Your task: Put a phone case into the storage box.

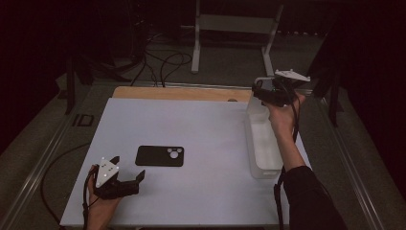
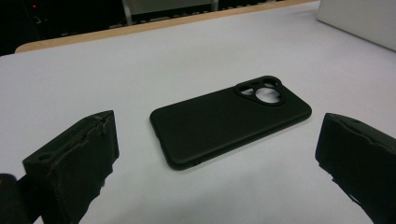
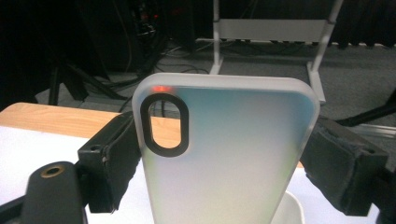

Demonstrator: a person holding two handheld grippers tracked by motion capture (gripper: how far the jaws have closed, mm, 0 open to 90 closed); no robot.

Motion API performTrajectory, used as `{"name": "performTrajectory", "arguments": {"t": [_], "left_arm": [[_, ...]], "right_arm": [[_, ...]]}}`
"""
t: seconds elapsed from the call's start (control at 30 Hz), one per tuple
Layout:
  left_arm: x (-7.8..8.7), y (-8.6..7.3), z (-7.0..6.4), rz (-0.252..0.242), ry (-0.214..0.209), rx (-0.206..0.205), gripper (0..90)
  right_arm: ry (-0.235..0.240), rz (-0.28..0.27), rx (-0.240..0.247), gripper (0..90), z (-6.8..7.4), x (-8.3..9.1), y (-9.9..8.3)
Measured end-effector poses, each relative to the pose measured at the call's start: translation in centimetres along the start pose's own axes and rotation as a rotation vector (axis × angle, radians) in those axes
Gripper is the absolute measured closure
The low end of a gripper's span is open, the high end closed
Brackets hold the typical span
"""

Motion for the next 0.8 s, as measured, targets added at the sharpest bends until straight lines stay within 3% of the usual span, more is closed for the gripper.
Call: {"name": "performTrajectory", "arguments": {"t": [0.8], "left_arm": [[0.2, 0.0, 0.0, -0.012, 0.005, 0.000, 0.0]], "right_arm": [[-0.084, 0.040, -0.021, 16.8, -1.8, -2.2, -1.0]]}}
Point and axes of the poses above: each handheld gripper's, and its own axes: x roughly backward along the jaws, y roughly out of its top, z roughly to its left, the point moved 3 cm from there along -x, roughly forward along the jaws, and after that the axes turned 10 degrees about -y, right-handed, at the moved point
